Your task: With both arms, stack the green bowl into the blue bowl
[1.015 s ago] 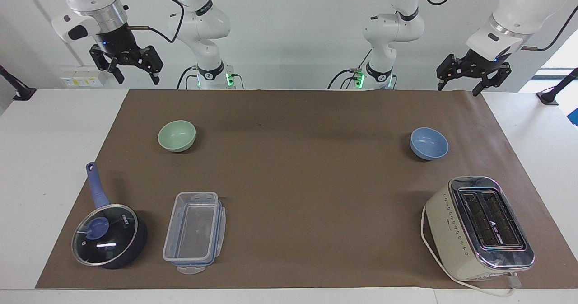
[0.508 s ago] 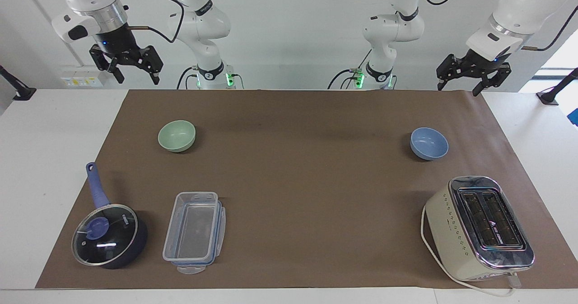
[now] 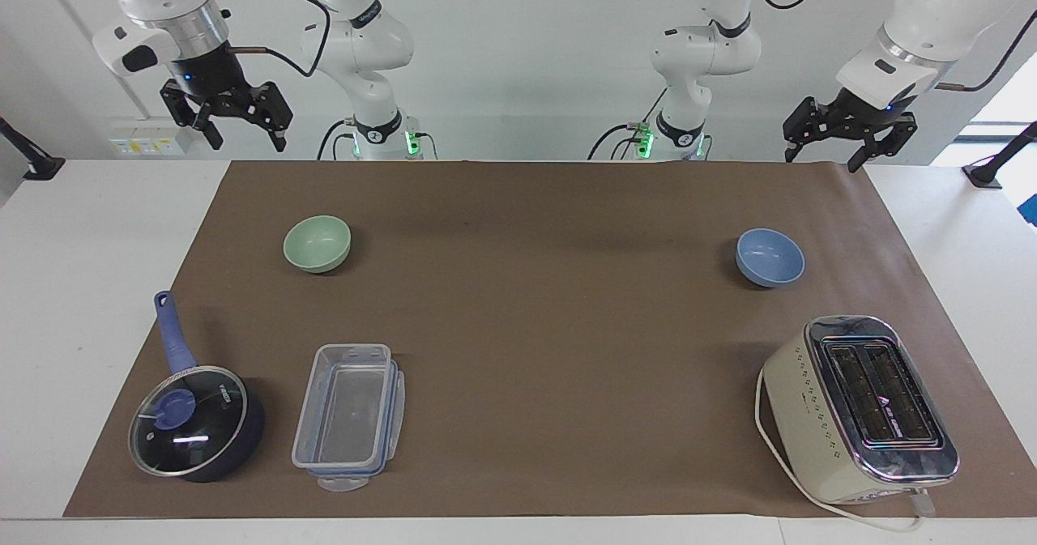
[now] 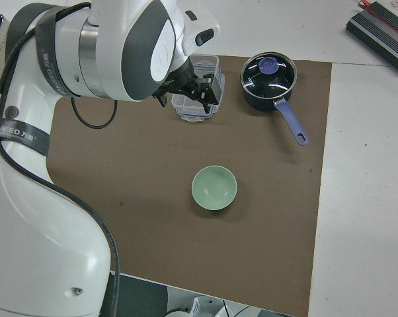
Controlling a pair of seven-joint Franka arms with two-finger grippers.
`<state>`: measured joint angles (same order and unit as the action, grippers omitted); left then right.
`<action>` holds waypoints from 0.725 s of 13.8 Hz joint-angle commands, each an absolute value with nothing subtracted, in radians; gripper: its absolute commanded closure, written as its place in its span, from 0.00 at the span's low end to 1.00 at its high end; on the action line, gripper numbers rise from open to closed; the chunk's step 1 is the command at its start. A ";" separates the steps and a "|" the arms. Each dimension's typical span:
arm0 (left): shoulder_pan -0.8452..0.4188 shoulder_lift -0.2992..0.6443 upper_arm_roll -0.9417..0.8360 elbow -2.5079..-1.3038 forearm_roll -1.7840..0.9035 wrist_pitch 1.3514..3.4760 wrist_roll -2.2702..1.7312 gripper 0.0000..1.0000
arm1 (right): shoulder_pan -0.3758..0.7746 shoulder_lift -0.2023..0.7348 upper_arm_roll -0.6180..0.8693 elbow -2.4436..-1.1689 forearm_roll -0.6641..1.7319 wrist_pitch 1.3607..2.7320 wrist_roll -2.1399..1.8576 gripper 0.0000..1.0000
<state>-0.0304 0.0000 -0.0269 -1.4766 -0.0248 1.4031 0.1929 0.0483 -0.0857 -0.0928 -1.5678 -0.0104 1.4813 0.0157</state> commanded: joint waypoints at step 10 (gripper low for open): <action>-0.009 -0.150 -0.017 -1.801 -0.060 1.604 0.276 0.00 | 0.038 -0.091 -0.084 -1.562 -0.009 1.466 0.009 0.00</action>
